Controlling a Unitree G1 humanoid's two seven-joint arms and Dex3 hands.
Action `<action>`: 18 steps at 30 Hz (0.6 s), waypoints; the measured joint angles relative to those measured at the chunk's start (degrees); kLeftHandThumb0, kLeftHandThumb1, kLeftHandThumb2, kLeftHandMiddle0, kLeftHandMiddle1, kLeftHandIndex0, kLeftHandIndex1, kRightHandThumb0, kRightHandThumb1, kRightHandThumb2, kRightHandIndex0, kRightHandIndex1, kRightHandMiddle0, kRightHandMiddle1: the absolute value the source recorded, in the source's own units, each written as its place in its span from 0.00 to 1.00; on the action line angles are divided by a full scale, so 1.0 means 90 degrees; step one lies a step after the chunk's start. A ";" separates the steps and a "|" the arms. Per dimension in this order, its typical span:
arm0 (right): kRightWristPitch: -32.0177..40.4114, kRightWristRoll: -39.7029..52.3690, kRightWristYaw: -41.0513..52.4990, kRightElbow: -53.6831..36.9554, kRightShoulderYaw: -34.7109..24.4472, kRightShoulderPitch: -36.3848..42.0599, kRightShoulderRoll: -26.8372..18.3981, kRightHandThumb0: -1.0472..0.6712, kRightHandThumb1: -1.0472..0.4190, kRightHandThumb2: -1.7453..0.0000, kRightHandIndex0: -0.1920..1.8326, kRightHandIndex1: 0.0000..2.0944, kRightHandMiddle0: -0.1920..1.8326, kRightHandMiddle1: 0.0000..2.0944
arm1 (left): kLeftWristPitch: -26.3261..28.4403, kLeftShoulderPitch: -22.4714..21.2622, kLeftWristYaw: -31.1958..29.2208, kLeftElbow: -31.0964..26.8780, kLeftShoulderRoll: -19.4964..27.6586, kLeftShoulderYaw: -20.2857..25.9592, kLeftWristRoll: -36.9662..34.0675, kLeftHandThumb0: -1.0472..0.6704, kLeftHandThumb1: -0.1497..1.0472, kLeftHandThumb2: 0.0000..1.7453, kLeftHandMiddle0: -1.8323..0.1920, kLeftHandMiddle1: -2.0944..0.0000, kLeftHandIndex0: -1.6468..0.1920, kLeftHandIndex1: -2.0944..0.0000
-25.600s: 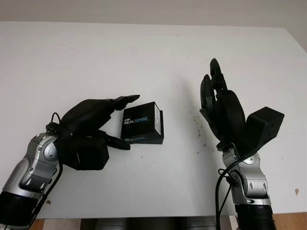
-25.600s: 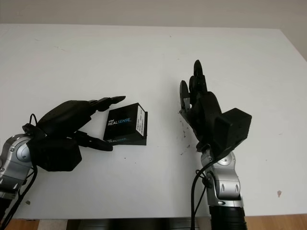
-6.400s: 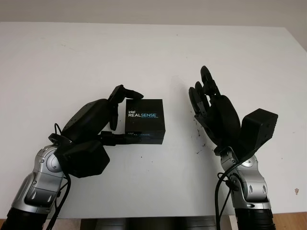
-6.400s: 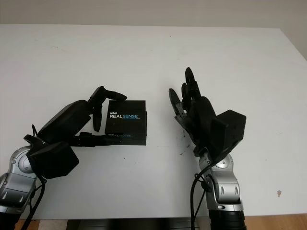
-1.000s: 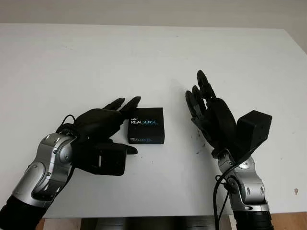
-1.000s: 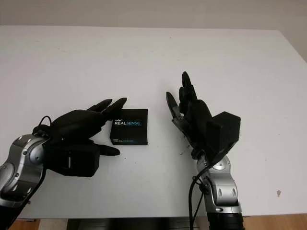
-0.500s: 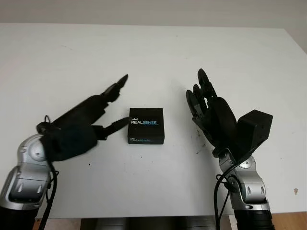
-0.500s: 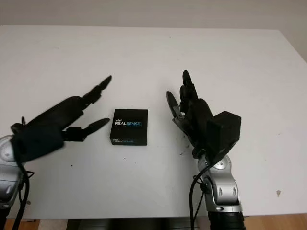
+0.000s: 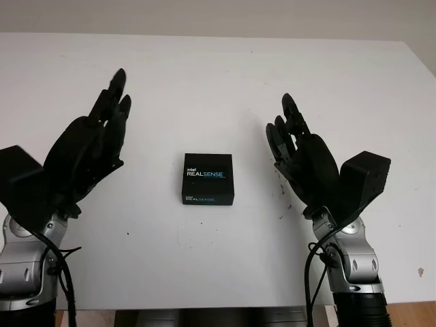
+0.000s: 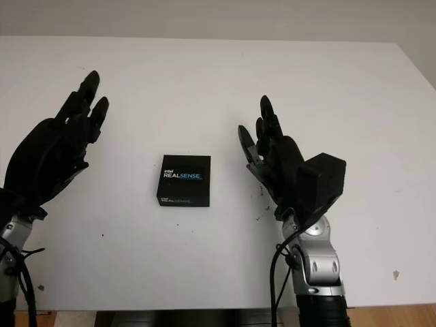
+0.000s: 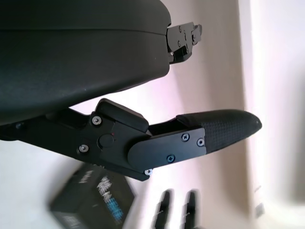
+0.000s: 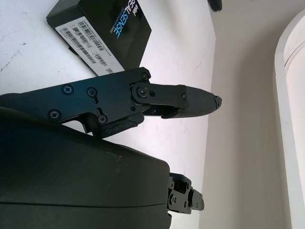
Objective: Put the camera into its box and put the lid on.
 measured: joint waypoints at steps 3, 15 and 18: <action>-0.0010 -0.0057 -0.0052 0.0049 0.0002 -0.0032 0.0000 0.26 0.00 0.73 0.00 0.02 0.02 0.02 | -0.0345 0.0124 0.0259 0.0148 -0.0282 0.0043 -0.0081 0.14 1.00 0.39 1.00 1.00 1.00 1.00; -0.0161 -0.0166 -0.0367 0.0171 0.0060 -0.0037 0.0137 0.22 0.00 0.70 0.00 0.00 0.00 0.01 | -0.1142 0.0352 0.0559 0.0670 -0.0658 -0.0064 -0.0116 0.14 1.00 0.39 1.00 1.00 1.00 1.00; -0.0211 -0.0169 -0.0394 0.0169 0.0066 0.0000 0.0182 0.23 0.00 0.70 0.00 0.00 0.00 0.01 | -0.1158 0.0454 0.0556 0.0671 -0.0676 -0.0135 -0.0145 0.14 1.00 0.39 1.00 1.00 1.00 1.00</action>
